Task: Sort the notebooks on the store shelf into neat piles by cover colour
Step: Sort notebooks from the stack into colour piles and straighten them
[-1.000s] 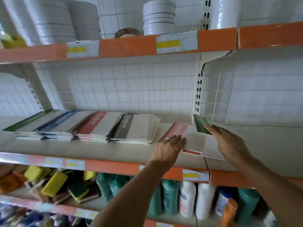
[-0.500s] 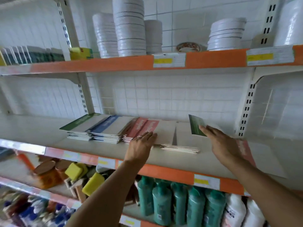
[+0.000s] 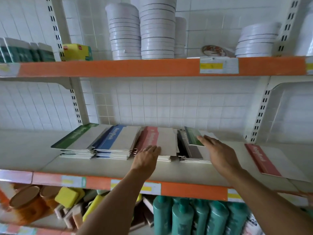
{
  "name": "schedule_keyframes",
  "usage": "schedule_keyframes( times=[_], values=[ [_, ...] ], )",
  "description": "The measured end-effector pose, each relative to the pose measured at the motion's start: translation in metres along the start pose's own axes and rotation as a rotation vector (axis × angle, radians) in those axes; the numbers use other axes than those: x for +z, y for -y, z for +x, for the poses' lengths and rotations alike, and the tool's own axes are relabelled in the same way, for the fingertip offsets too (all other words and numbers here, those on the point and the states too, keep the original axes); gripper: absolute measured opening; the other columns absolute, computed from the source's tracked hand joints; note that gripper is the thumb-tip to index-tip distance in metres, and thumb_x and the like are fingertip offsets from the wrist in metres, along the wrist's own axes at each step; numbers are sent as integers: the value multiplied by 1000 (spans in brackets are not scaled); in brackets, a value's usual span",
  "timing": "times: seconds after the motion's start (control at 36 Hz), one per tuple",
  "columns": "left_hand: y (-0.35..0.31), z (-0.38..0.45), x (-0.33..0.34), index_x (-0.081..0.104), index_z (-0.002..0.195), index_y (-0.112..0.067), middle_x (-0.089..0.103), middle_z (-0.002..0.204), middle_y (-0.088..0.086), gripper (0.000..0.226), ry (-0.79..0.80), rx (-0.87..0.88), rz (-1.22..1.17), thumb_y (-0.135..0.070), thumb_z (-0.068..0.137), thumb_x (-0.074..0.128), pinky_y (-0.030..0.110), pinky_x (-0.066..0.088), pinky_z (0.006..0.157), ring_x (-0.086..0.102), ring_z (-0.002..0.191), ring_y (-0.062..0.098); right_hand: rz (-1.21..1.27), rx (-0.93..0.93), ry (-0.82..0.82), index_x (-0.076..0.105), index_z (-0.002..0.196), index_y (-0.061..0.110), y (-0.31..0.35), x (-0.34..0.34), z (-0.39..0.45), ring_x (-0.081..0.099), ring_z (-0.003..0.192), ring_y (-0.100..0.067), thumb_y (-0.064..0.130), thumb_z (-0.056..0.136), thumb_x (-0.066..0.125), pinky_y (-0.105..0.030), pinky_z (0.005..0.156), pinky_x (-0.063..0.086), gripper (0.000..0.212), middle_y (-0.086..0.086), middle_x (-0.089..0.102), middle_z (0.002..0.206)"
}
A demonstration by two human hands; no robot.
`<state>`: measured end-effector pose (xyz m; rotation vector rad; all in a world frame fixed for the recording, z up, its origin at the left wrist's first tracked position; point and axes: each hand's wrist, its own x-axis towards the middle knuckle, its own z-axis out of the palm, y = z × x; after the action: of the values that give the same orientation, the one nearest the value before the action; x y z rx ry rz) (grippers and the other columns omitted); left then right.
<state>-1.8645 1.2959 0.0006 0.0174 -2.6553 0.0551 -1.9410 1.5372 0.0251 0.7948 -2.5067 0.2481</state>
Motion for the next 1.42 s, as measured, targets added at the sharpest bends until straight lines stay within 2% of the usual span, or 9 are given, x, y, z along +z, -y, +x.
schedule_keyframes(
  times=[0.08,0.19,0.31,0.44,0.56,0.75,1.08,1.31,1.42],
  values=[
    [3,9,9,39,139,-21,44,143,-2,46,81,-18,-10,-5,96,32,32,36,100,37,135,19,50,-28,-66,51,138,16,5,3,7,61,115,-28,-17,75,56,-37,78,54,72,-10,57,135],
    [1,22,15,32,144,-20,35,150,3,45,208,1,-2,-32,101,37,34,24,112,27,141,21,24,-42,-28,70,115,14,7,17,18,72,77,-24,-21,40,77,-28,46,52,83,-9,72,101],
    [6,24,14,27,148,-23,30,154,2,60,202,-33,2,-53,97,36,35,17,115,21,143,20,48,-87,-28,63,125,13,20,14,24,70,91,-27,-22,53,70,-31,57,55,80,-11,68,113],
    [37,13,9,37,142,-25,37,150,0,54,107,-77,11,-53,96,37,34,24,111,30,140,22,63,-66,60,26,150,23,34,12,44,43,132,-23,-10,85,43,-32,96,44,75,-2,38,150],
    [67,-1,-14,61,120,-16,62,123,6,60,-32,-109,-29,-57,90,28,39,41,98,54,118,28,37,-84,73,20,152,27,59,12,57,41,132,-20,-7,89,39,-31,96,43,74,1,35,151],
    [146,-43,-28,69,105,-18,67,111,3,58,-48,-289,58,-58,86,32,39,47,87,63,105,28,19,-174,91,17,152,27,133,24,84,42,132,-20,-9,88,38,-32,97,43,77,0,33,153],
    [315,-105,-42,72,82,-20,71,85,-1,44,-64,-239,162,-51,81,40,33,55,68,69,78,22,75,-230,105,14,153,25,318,47,122,43,130,-20,-10,89,37,-29,96,42,76,-2,32,153],
    [387,-116,-44,74,86,-24,72,88,-2,46,-25,-216,108,-51,83,37,35,56,68,70,83,21,112,-243,152,20,152,22,407,69,144,42,130,-24,-11,87,38,-34,94,46,75,-5,36,150],
    [405,-113,-40,70,108,-20,68,114,3,66,-26,-224,5,-59,85,23,39,48,90,62,109,25,88,-274,177,21,152,22,429,84,157,41,133,-23,-9,90,38,-32,99,44,72,-6,34,152]
  ],
)
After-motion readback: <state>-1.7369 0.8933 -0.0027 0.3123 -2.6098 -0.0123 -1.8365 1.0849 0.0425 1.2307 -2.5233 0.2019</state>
